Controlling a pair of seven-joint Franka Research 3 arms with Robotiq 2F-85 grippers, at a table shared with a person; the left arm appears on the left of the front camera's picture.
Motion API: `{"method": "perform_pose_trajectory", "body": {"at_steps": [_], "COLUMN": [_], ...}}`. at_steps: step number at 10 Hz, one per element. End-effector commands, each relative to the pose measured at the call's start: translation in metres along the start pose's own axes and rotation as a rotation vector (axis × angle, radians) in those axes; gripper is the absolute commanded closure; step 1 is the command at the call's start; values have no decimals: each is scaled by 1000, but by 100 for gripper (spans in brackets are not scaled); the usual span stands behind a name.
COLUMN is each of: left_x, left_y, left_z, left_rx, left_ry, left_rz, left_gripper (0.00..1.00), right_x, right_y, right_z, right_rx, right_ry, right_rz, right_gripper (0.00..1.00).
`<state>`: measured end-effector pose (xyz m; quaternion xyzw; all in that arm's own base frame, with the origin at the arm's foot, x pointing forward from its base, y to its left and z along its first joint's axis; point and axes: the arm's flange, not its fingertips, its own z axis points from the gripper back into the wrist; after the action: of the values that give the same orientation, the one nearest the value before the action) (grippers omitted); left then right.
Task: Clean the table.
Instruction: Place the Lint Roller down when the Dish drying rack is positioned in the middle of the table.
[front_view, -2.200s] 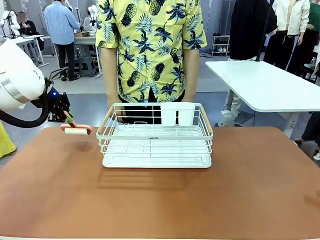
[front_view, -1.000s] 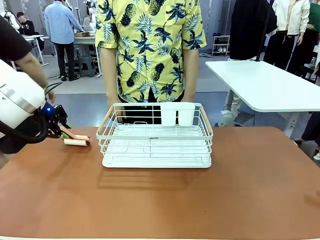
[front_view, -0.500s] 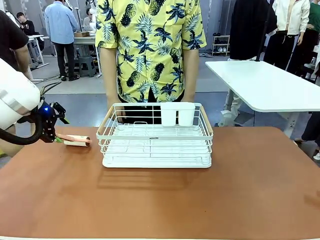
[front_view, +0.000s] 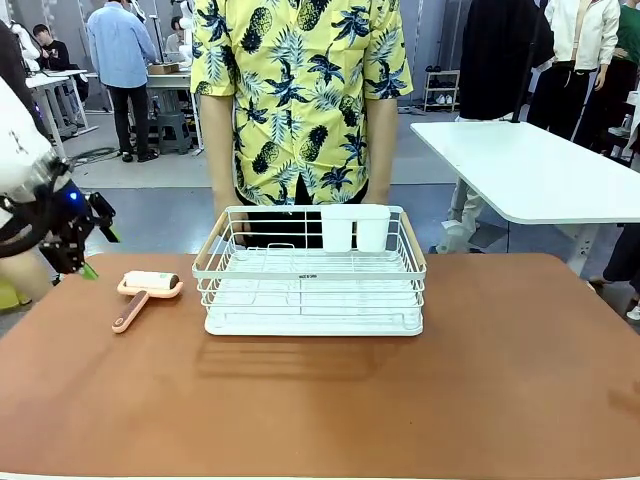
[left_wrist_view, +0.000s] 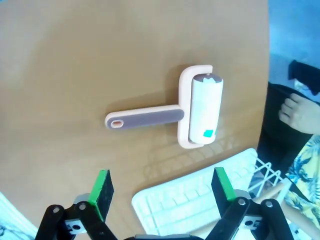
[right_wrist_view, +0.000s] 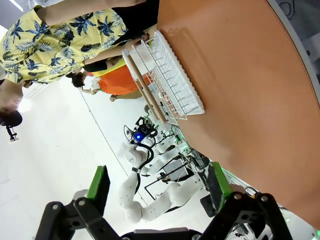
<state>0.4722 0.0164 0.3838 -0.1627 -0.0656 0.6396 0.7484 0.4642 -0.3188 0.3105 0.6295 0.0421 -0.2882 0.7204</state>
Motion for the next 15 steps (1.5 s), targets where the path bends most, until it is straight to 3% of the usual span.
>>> {"method": "perform_pose_trajectory", "body": {"at_steps": [1,15], "left_x": [-6,-3], "left_y": [-14,-12], "left_z": [28,26], "left_rx": [58,25], "left_ry": [6,13], "left_rz": [32,15], "left_gripper": [0,0], "right_x": [-3,-3], "right_y": [1,1], "right_z": [0,0], "right_rx": [-5,-5], "right_ry": [2,2], "right_rz": [8,8], "right_gripper": [0,0]}}
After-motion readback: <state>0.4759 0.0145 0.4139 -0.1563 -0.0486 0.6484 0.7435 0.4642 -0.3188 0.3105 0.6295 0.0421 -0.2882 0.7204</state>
